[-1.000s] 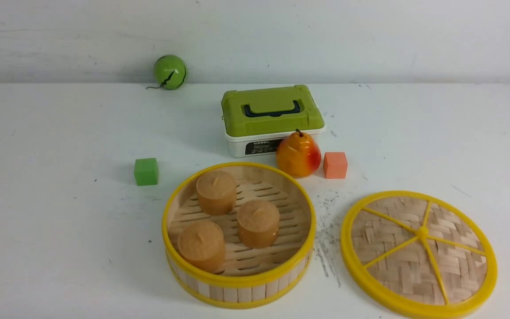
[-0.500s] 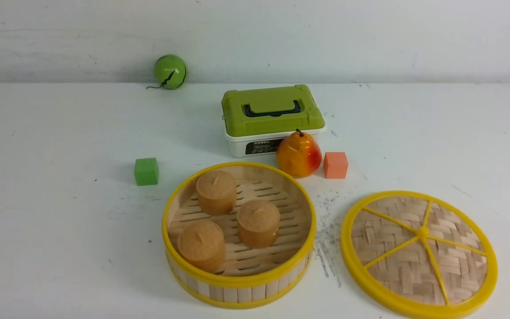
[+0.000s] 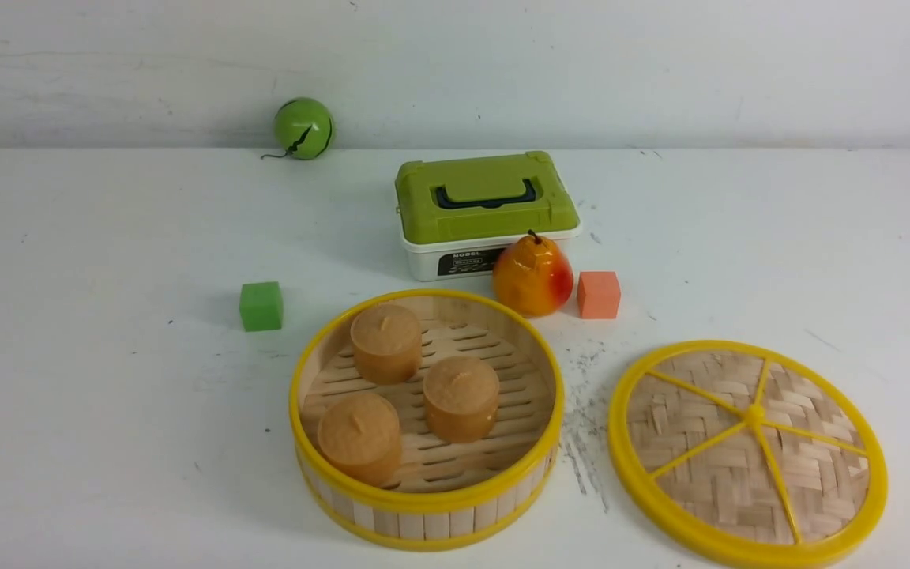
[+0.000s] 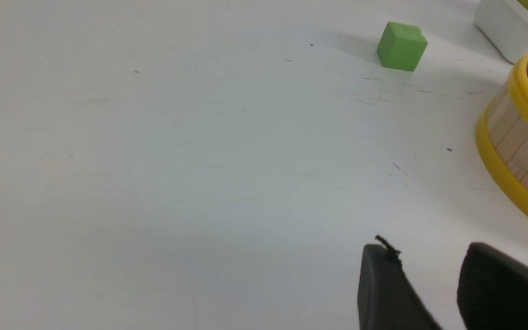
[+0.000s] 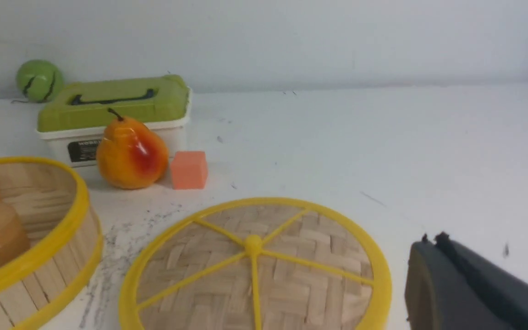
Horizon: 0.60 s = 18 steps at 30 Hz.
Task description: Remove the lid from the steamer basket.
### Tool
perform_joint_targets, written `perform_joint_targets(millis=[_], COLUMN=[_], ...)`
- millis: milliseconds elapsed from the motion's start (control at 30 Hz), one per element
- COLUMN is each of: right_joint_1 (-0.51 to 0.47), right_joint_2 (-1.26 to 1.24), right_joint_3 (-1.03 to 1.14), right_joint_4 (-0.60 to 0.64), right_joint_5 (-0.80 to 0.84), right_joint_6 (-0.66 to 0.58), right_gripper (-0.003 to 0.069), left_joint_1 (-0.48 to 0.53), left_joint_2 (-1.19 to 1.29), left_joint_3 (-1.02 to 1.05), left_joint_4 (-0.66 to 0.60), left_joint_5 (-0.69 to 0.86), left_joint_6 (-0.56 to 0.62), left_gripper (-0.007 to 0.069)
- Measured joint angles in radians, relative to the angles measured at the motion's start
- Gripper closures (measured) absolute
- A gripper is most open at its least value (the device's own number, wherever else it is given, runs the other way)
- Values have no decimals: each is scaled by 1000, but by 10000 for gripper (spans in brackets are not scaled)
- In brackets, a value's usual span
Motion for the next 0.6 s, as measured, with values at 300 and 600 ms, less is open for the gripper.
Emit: perform_joint_targets(millis=[300,600], right_joint_1=[-73,-83], right_joint_2=[-104,-104], right_joint_3=[61,59], right_joint_4=[-43,-43], right_joint_5=[133,220], right_joint_6=[95,58], right_gripper=[681,681], left_joint_1=[0,0], left_joint_2=[0,0], left_joint_3=[0,0], left_joint_4=[0,0], left_joint_5=[0,0], left_joint_6=[0,0], left_gripper=[385,385])
